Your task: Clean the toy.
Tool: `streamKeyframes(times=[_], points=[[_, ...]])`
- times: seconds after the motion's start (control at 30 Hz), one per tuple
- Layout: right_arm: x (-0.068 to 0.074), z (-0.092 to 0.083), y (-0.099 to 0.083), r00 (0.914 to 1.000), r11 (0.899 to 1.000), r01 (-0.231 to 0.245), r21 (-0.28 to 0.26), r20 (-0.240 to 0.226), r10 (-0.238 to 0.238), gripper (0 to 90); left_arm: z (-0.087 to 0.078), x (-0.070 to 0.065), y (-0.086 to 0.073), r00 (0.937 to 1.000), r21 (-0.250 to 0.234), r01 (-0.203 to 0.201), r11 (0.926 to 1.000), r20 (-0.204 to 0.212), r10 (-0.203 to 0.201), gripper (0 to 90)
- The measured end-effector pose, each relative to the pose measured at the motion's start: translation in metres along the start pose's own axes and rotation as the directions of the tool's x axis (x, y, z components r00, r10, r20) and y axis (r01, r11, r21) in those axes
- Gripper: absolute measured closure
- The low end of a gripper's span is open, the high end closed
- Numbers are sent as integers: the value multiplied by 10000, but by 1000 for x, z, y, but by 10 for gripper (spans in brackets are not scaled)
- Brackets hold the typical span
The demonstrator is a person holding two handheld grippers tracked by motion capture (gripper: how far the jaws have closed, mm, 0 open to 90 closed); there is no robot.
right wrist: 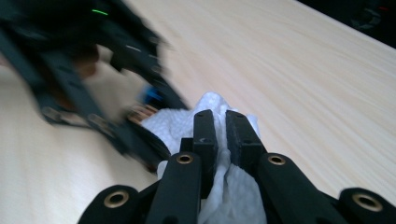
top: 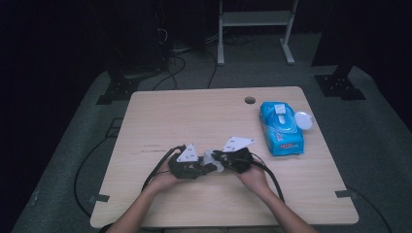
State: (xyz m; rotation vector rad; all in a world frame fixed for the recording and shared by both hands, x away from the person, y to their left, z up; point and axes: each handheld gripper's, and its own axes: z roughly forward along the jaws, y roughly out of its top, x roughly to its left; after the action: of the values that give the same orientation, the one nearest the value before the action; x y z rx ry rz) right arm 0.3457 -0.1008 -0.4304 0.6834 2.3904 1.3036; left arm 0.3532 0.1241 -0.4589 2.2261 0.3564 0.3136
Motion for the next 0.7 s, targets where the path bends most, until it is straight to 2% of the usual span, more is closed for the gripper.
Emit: streamKeyframes(times=[0.07,0.13,0.23,0.27,0.43,0.47,0.53,0.6,0.63,0.7], points=[[-13,-11,-7,9988,9990,-436,-112,216,438,824,1,0,1,10000,-5,13,10000,14,-13,574],[-21,-20,-11,9965,9992,-390,-5,733,390,824,2,0,2,10000,64,-7,10000,7,6,574],[-27,-26,-17,9951,9975,-696,-97,700,701,823,4,-1,3,10000,53,18,10000,6,-18,573],[-27,-26,-17,9947,9972,-744,-111,704,750,823,4,0,4,10000,117,-43,9999,2,43,573],[-13,-15,-13,9979,9977,-637,-235,114,640,821,4,0,4,10000,138,14,9999,-57,-13,573],[-13,-14,-12,9984,9981,-547,-297,101,550,821,3,1,4,10000,165,-29,9999,-60,30,574],[-17,-15,-13,9972,9968,-753,-279,-8,753,823,2,2,2,10000,146,22,9999,-55,-22,574],[-23,-19,-15,9968,9967,-765,-258,222,771,824,1,2,2,9999,100,40,9999,-97,-39,574],[-27,-23,-17,9957,9968,-775,-214,483,785,824,1,3,2,10000,107,39,9999,-83,-38,574],[-35,-29,-21,9913,9932,-1116,-338,662,1136,824,1,3,1,10000,119,50,9999,-87,-49,574]])
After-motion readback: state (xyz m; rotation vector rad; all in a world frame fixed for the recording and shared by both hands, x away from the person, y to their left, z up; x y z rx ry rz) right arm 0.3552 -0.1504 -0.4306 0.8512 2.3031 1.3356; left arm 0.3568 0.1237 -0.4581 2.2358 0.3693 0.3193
